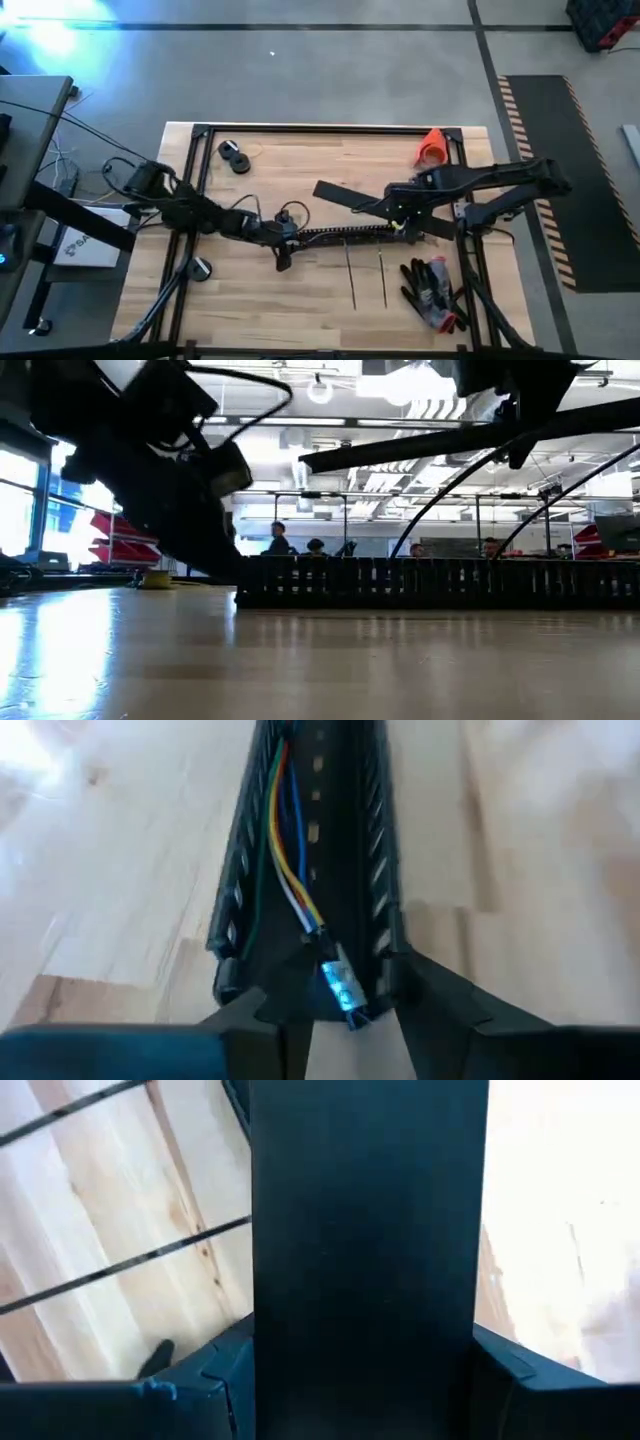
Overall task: Ziptie cables
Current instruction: Close the black cable duct
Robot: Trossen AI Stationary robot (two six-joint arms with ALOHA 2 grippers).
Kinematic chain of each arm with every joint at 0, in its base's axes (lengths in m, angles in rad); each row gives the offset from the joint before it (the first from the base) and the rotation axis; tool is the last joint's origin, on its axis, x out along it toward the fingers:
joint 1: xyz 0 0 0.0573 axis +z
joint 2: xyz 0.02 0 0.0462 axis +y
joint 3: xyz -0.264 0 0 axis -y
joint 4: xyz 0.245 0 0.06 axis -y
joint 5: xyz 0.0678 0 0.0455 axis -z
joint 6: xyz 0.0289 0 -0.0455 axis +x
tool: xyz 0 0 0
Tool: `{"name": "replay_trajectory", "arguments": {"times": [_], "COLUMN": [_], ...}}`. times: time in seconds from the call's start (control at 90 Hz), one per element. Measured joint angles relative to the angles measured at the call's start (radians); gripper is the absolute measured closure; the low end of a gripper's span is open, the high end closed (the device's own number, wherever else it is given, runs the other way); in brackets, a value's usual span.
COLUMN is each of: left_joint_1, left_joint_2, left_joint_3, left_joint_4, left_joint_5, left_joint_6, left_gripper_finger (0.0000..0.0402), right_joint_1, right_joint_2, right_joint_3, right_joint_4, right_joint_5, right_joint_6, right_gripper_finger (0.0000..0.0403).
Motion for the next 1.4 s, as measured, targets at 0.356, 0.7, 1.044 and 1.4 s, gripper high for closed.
{"name": "replay_trajectory", "arguments": {"times": [0.356, 0.7, 1.044, 1.4], "left_joint_1": [-0.033, -0.044, -0.049, -0.149], "left_joint_2": [-0.085, -0.232, -0.447, -0.721], "left_joint_3": [0.016, 0.014, 0.016, 0.017], "left_joint_4": [-0.208, -0.534, -0.754, -0.849], "left_joint_5": [-0.03, 0.002, 0.019, -0.233], "left_joint_6": [0.046, 0.12, 0.018, -0.129], "left_gripper_finger": [0.0392, 0.035, 0.0225, 0.0233], "right_joint_1": [0.094, 0.097, 0.025, -0.039], "right_joint_2": [0.114, 0.286, 0.354, 0.449], "right_joint_3": [0.0, 0.0, 0.0, 0.085], "right_joint_4": [0.146, 0.306, 0.401, 0.373], "right_joint_5": [-0.029, -0.064, -0.093, -0.133], "right_joint_6": [-0.006, -0.113, -0.254, -0.387], "right_gripper_finger": [0.0204, 0.0204, 0.0204, 0.0204]}}
